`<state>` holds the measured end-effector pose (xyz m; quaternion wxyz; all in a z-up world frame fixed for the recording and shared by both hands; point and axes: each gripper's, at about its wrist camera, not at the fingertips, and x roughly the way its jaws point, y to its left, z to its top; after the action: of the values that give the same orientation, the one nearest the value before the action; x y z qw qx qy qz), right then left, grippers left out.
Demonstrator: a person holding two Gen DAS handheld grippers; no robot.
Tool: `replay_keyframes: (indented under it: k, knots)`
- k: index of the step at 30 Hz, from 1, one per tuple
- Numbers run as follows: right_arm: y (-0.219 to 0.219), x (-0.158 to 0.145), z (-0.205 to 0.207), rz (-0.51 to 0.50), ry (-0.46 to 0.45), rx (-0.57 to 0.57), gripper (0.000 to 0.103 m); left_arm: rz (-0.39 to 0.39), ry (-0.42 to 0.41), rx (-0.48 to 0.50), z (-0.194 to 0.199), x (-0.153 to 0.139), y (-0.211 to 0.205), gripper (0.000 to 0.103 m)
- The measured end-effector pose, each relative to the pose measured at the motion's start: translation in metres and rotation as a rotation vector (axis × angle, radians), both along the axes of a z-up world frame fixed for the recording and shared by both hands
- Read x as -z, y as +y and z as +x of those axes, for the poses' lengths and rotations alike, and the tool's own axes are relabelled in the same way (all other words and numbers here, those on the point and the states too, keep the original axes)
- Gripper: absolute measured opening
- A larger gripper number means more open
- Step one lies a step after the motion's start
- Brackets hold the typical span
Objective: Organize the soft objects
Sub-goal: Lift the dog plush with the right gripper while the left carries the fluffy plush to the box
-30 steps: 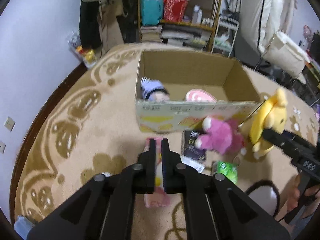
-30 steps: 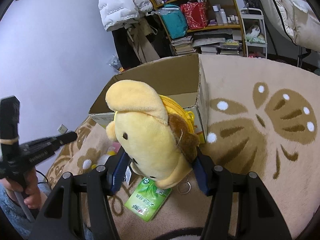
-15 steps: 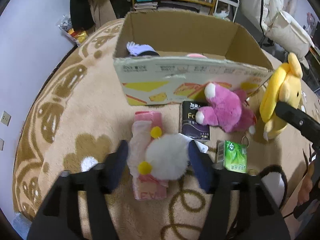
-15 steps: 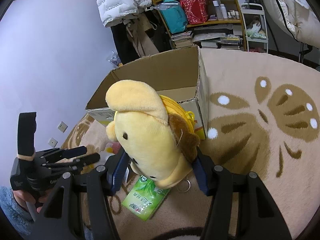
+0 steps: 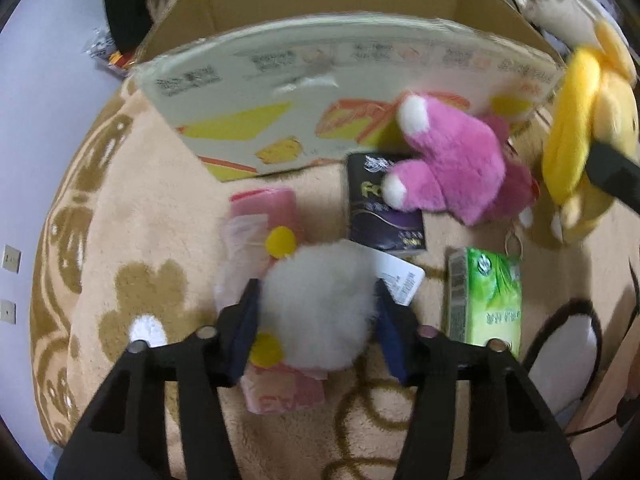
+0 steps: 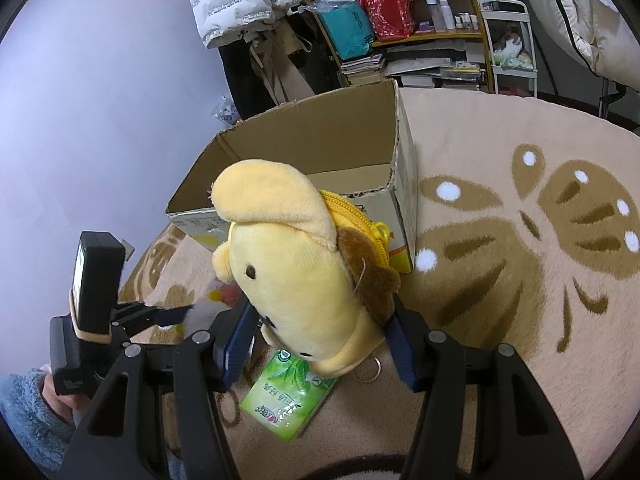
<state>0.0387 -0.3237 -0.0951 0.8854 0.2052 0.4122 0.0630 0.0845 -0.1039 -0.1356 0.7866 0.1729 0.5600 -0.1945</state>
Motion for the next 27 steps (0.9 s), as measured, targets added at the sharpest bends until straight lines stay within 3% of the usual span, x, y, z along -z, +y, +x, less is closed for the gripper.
replay_keyframes:
  k: [5,7,12,14,18,21,27]
  knots:
    - [0.001,-0.001,0.000,-0.002,-0.004,-0.007,0.063,-0.003,-0.018,0.013,-0.006,-0.002,-0.002,0.032]
    - [0.002,-0.003,-0.001,-0.013,-0.013,-0.007,0.063,-0.027,-0.045,-0.029,-0.006,-0.007,0.005,0.031]
    - [0.001,-0.010,-0.006,-0.020,-0.042,0.010,0.063,-0.137,-0.177,-0.160,-0.014,-0.040,0.028,0.031]
    - [-0.001,-0.012,-0.008,-0.013,-0.052,0.017,0.063,-0.142,-0.252,-0.179,-0.019,-0.057,0.033,0.031]
    - [-0.003,-0.020,-0.012,-0.009,-0.085,0.029,0.063,-0.145,-0.353,-0.184,-0.026,-0.083,0.033,0.031]
    - [-0.004,-0.028,-0.014,-0.016,-0.116,0.033,0.063,-0.191,-0.427,-0.207,-0.026,-0.103,0.039,0.031]
    - [-0.004,-0.046,-0.008,-0.039,-0.175,0.020,0.063,-0.190,-0.511,-0.198,-0.017,-0.130,0.040,0.032]
